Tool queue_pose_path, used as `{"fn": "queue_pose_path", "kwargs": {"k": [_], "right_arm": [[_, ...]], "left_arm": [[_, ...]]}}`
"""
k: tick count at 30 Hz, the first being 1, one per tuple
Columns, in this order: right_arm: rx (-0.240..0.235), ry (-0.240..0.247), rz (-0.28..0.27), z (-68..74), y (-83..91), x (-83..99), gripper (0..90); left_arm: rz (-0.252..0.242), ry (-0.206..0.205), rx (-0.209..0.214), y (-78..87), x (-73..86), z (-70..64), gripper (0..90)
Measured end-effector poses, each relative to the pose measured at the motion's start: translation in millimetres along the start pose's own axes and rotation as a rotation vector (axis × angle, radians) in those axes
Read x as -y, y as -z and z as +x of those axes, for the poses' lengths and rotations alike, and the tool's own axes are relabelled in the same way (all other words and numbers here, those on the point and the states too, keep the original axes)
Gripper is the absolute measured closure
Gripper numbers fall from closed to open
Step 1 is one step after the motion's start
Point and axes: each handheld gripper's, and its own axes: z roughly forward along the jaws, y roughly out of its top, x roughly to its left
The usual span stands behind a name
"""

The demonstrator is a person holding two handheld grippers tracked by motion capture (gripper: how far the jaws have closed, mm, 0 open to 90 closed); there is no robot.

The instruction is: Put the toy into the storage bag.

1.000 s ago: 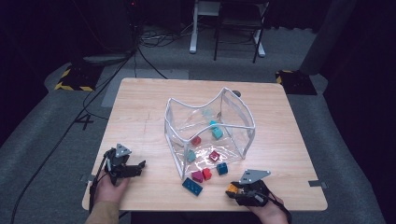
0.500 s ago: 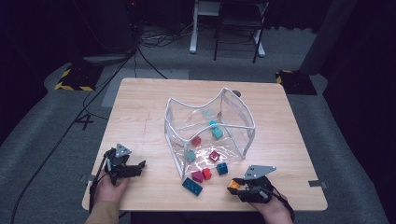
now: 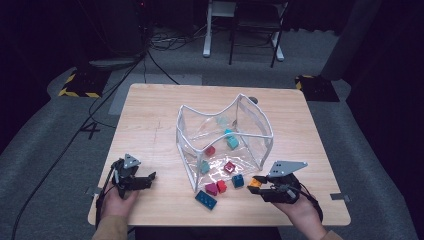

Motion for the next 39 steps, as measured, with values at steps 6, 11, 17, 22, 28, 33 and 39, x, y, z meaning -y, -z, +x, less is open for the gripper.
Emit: {"fn": "queue_pose_path", "kwargs": {"k": [6, 11, 17, 22, 28, 33, 39], "right_arm": [[0.005, 0.005, -0.031, -4.9, 15.2, -18.4, 58.7], [0.006, 0.008, -0.057, -8.5, 27.8, -35.4, 58.7], [0.002, 0.009, -0.082, -13.2, 40.6, -55.5, 58.7], [-0.006, 0.013, -0.105, -17.6, 51.2, -73.4, 58.7], [-0.018, 0.012, -0.113, -23.7, 62.3, -96.8, 58.7], [-0.013, 0.012, -0.125, -31.2, 69.3, -115.6, 58.7], [0.003, -0.003, -0.126, -44.7, 71.9, -134.4, 58.8]], "left_arm": [[0.001, 0.000, -0.001, 0.1, -0.1, 0.0, 15.1], [0.002, 0.001, 0.000, -0.2, -0.3, 0.1, 15.1], [0.002, 0.000, -0.001, -0.2, -0.4, 0.2, 15.1], [0.002, 0.001, -0.002, -0.2, -0.3, 0.2, 15.1], [0.002, 0.003, -0.003, -0.2, -0.3, 0.2, 15.1], [0.002, 0.004, -0.007, 0.0, -0.4, 0.3, 15.1], [0.001, 0.006, -0.009, -0.1, -0.4, 0.5, 15.1]]}}
